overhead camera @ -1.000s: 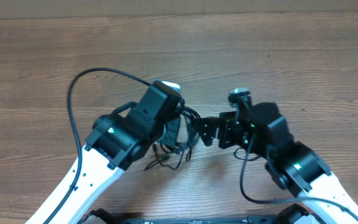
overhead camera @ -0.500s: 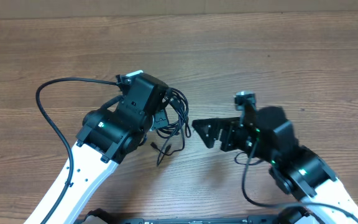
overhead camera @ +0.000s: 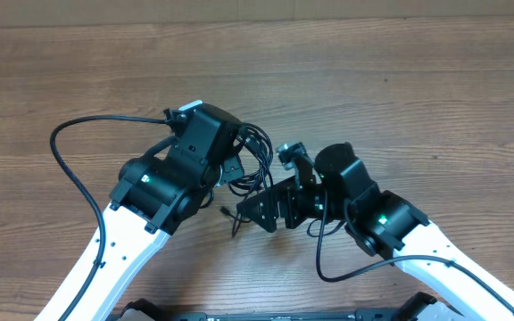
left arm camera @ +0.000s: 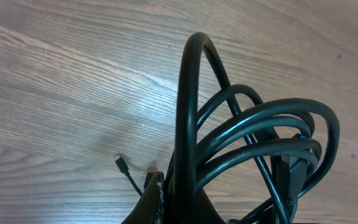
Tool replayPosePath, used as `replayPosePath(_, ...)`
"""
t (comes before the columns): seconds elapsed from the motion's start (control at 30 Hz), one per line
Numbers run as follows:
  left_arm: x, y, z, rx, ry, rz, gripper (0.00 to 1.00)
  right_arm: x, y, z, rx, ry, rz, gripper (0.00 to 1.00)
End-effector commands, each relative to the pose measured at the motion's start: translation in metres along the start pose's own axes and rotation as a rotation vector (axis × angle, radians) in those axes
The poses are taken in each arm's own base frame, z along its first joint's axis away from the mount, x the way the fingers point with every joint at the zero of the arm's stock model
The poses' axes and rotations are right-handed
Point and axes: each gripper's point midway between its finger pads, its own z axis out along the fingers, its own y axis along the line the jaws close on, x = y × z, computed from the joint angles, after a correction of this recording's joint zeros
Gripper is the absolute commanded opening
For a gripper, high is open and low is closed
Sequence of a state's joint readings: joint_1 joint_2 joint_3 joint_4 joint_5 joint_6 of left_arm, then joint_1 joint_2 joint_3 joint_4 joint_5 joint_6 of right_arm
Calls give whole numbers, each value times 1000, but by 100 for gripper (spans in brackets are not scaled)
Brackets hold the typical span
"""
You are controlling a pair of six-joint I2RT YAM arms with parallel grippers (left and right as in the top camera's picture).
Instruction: Untangle cables
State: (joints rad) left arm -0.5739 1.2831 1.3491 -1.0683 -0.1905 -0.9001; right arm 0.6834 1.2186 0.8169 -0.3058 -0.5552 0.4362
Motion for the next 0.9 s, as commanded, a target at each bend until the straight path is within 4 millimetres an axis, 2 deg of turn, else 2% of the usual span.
replayPosePath(0.0,-9,-7,-10,41,-23,-86,4,4,0,6,-18,24,-69,90)
replayPosePath(0.07,-8,-7,-10,40,-22,-86,4,6,-2,9,-14,31,-65,87)
replayPosePath(0.13,-8,-7,-10,40,-23,-86,4,6,-4,10,-12,33,-68,76)
replayPosePath(0.23,-9,-7,-10,41,-23,-94,4,6,-6,11,-5,32,-73,51)
replayPosePath(0.37,-10,-7,-10,40,-27,-100,4,6,-6,11,-2,32,-72,11)
replayPosePath(0.4,-10,-6,-10,38,-28,-101,4,5,-7,11,1,31,-72,6)
replayPosePath(0.5,-15,1,-10,13,-44,-55,4,5,-6,10,1,28,-73,4)
replayPosePath(0.6,-22,9,-9,-23,-70,76,4,5,2,4,-21,23,-81,4)
replayPosePath(0.73,-29,17,-9,-65,-90,221,4,3,32,-16,-118,1,-108,4)
replayPosePath(0.87,-36,22,-10,-97,-119,280,4,1,56,-43,-165,-55,-161,4)
